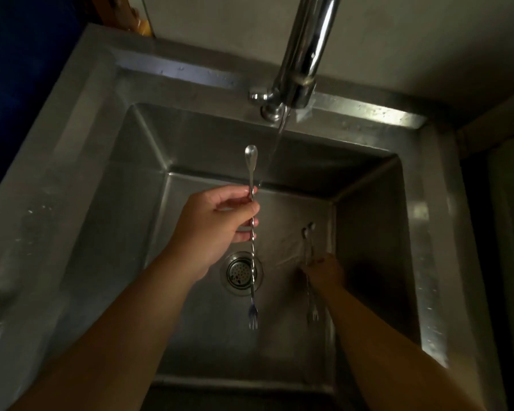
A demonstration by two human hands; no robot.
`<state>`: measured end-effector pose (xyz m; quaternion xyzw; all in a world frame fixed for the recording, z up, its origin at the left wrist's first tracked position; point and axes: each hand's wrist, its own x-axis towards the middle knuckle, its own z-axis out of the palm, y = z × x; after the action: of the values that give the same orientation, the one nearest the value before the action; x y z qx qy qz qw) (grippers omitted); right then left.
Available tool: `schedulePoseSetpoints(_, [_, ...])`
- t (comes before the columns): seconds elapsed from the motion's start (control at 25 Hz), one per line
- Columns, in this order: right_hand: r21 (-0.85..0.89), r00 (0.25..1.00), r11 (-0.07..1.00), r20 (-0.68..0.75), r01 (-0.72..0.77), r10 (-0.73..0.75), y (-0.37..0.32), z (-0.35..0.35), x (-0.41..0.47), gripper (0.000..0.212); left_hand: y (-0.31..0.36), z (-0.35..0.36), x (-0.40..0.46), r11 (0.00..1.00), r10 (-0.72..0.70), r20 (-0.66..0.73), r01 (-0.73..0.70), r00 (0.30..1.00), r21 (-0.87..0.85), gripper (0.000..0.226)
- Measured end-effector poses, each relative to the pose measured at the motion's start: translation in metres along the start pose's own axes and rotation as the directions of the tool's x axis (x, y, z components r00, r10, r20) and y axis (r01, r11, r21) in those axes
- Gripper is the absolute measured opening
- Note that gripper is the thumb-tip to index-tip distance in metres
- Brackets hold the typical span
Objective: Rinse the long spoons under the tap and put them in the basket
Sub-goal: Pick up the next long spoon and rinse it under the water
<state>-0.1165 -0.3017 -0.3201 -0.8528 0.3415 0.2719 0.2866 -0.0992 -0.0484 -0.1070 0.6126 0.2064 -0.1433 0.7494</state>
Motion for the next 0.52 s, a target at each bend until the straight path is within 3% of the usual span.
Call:
schedulePoseSetpoints(0.2, [-0.131,1.000,0.991,0.007,-0.011,0.012,0.009,0.010,0.015,0.070,-0.017,-0.006,0.005,0.999,-0.028,-0.024,0.029,0.999,0.021,0.021])
schedulePoseSetpoints(0.52, [-0.306,0.999,0.952,0.048,0.008,0.007,0.015,0.015,0.025,0.043,-0.036,-0.012,0.003,0.997,-0.052,-0.029,0.054,0.998,0.056,0.025])
